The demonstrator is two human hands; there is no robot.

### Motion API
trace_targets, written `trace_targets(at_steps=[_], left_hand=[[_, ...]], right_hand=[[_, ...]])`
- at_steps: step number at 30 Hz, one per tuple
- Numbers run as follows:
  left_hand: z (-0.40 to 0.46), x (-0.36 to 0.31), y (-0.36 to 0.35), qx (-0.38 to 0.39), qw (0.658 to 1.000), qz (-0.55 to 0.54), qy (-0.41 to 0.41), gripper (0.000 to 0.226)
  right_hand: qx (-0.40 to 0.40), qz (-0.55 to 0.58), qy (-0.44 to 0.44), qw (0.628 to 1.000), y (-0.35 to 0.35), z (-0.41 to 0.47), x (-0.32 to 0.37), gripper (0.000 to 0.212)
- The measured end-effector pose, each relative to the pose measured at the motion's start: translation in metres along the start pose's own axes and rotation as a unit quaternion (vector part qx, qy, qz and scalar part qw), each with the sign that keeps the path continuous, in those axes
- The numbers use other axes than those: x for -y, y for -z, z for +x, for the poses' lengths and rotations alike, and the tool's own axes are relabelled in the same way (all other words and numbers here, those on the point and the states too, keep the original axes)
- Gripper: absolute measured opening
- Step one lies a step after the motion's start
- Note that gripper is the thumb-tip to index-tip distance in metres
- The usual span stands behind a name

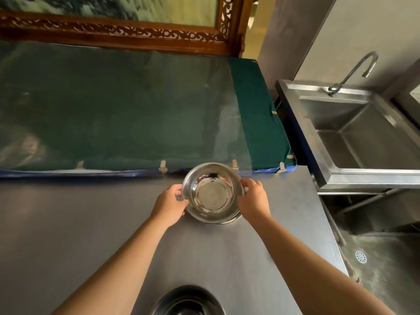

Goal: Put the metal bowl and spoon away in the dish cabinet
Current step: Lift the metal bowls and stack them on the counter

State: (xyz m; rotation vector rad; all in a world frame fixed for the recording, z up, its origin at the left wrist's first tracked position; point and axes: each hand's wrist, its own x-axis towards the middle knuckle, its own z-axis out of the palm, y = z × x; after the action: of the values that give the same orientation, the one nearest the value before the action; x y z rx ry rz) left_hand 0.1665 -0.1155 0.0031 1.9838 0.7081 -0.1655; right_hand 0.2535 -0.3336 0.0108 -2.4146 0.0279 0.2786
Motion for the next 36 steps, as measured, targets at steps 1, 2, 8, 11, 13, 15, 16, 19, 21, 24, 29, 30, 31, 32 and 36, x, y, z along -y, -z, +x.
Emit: trace_targets(at_steps=[1, 2, 8, 11, 13, 15, 16, 19, 21, 24, 29, 30, 31, 32, 36], left_hand=[[0.003, -0.001, -0.004, 0.005, 1.0, 0.003, 0.002, 0.038], [0.005, -0.002, -0.007, 0.01, 1.0, 0.003, 0.003, 0.038], [0.018, -0.004, -0.022, 0.018, 0.999, 0.041, -0.007, 0.037], [0.022, -0.002, -0.027, 0.021, 0.998, 0.055, -0.006, 0.037], [0.024, -0.001, -0.029, 0.021, 0.998, 0.058, -0.003, 0.037], [0.025, -0.001, -0.03, 0.015, 0.998, 0.057, -0.001, 0.034], [0.027, -0.001, -0.031, 0.013, 0.999, 0.052, 0.001, 0.033], [0.033, -0.003, -0.031, 0.026, 0.999, 0.018, 0.027, 0.058], [0.036, -0.006, -0.032, 0.031, 0.999, 0.001, 0.042, 0.07], [0.039, -0.009, -0.034, 0.033, 0.998, -0.021, 0.042, 0.049], [0.041, -0.011, -0.032, 0.047, 0.99, -0.098, 0.086, 0.043], [0.04, -0.011, -0.031, 0.05, 0.988, -0.11, 0.094, 0.045], [0.038, -0.01, -0.029, 0.054, 0.986, -0.12, 0.101, 0.046], [0.035, -0.009, -0.027, 0.059, 0.984, -0.13, 0.107, 0.046], [0.022, 0.002, -0.012, 0.084, 0.975, -0.161, 0.131, 0.048]], right_hand=[[-0.002, -0.001, -0.004, 1.0, -0.001, 0.003, -0.004, 0.037], [-0.003, -0.001, -0.008, 1.0, -0.001, 0.006, -0.007, 0.036], [0.003, -0.012, -0.041, 0.999, -0.011, 0.017, -0.028, 0.036], [0.006, -0.01, -0.049, 0.999, -0.014, 0.021, -0.034, 0.034], [0.01, -0.007, -0.047, 0.999, -0.015, 0.022, -0.036, 0.034], [0.012, -0.009, -0.039, 0.999, -0.015, 0.022, -0.039, 0.033], [0.012, -0.012, -0.036, 0.999, -0.015, 0.022, -0.041, 0.032], [0.007, -0.019, -0.03, 0.999, -0.014, 0.024, -0.044, 0.032], [0.017, -0.021, -0.037, 0.999, -0.013, 0.026, -0.045, 0.04], [0.044, -0.032, -0.066, 0.996, -0.011, 0.03, -0.046, 0.055], [0.07, 0.018, -0.113, 0.991, -0.01, 0.031, -0.044, 0.037], [0.076, 0.032, -0.124, 0.989, -0.01, 0.03, -0.044, 0.035], [0.082, 0.044, -0.136, 0.986, -0.009, 0.029, -0.043, 0.033], [0.086, 0.053, -0.145, 0.984, -0.008, 0.026, -0.043, 0.032], [0.091, 0.099, -0.163, 0.977, -0.003, 0.008, -0.037, 0.023]])
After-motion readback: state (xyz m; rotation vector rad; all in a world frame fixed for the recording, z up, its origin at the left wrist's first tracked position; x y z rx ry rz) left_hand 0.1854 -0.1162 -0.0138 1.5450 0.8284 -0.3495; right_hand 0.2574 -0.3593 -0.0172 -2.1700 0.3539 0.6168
